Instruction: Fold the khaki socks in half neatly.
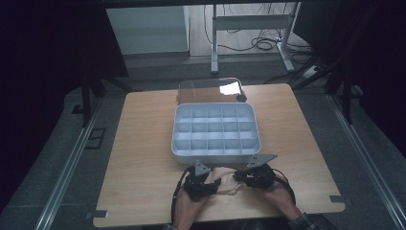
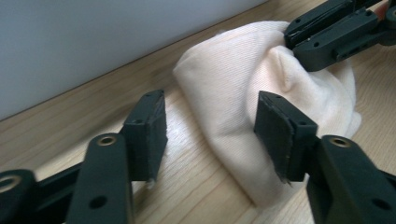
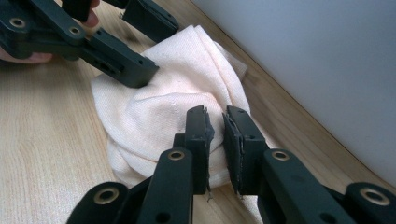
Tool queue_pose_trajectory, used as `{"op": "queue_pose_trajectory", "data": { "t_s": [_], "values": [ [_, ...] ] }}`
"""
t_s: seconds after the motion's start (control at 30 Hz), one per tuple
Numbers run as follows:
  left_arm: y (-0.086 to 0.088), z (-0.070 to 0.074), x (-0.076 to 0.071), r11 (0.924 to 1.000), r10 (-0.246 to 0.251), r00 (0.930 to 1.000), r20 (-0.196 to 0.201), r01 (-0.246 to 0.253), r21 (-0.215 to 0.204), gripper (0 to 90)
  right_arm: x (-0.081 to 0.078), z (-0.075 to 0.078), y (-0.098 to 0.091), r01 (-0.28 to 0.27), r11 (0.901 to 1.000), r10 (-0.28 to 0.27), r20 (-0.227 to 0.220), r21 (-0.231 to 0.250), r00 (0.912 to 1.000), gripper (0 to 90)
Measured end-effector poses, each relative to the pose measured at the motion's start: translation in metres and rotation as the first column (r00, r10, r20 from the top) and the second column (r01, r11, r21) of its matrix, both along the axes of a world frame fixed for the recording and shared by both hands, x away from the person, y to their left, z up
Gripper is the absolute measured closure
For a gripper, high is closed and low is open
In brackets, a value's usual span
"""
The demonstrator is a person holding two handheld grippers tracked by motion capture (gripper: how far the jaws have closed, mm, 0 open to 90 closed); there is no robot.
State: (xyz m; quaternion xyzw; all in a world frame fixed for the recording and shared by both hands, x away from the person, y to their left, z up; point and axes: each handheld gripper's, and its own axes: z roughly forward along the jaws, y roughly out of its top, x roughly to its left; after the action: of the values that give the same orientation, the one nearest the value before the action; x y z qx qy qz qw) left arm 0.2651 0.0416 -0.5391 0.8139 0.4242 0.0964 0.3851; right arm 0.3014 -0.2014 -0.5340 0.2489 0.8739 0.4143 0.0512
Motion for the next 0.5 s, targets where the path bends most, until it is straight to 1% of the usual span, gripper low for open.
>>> {"op": "queue_pose_trajectory", "data": {
  "t_s": [0.03,0.07,0.13,0.23,0.3,0.33,0.43,0.5],
  "values": [
    [-0.0013,0.0003,0.0003,1.0,-0.004,1.0,-0.003,0.004,0.0,46.3,0.0,-0.0001,-0.0002,0.0,1.0,0.0,0.0,0.001,1.0,79.2],
    [-0.002,0.0002,0.0006,0.9999,-0.013,0.9999,-0.006,0.013,-0.008,49.6,0.0001,-0.0003,-0.0004,-0.001,1.0,0.001,0.0,0.002,1.0,79.1],
    [-0.0027,0.0006,0.0005,0.9995,-0.021,0.9995,-0.024,0.021,-0.024,57.5,0.0002,-0.0006,-0.0008,-0.003,1.0,0.003,0.003,0.003,1.0,79.1],
    [0.001,0.0002,0.0036,0.9968,-0.035,0.9966,-0.074,0.03,-0.074,68.4,0.0001,-0.0009,-0.0011,-0.003,1.0,0.003,0.003,0.006,1.0,79.1],
    [0.0043,-0.0017,0.0059,0.9923,-0.048,0.9935,-0.104,0.036,-0.118,76.6,-0.0007,-0.0005,-0.0006,-0.003,1.0,0.003,0.009,0.002,1.0,79.1],
    [0.0052,-0.0017,0.0062,0.9916,-0.049,0.993,-0.108,0.035,-0.125,78.9,-0.0013,-0.0002,-0.0001,-0.003,1.0,0.003,0.015,-0.002,0.9999,79.1],
    [0.0039,0.0007,0.0051,0.9931,-0.042,0.9947,-0.094,0.032,-0.113,82.1,-0.0024,0.0015,0.0009,-0.002,0.9999,0.002,0.02,-0.012,0.9998,80.0],
    [0.0025,0.0019,0.0046,0.9939,-0.043,0.9948,-0.093,0.033,-0.105,82.6,-0.0031,0.0046,0.0005,-0.003,0.9999,0.004,0.026,-0.015,0.9997,84.3]
  ]
}}
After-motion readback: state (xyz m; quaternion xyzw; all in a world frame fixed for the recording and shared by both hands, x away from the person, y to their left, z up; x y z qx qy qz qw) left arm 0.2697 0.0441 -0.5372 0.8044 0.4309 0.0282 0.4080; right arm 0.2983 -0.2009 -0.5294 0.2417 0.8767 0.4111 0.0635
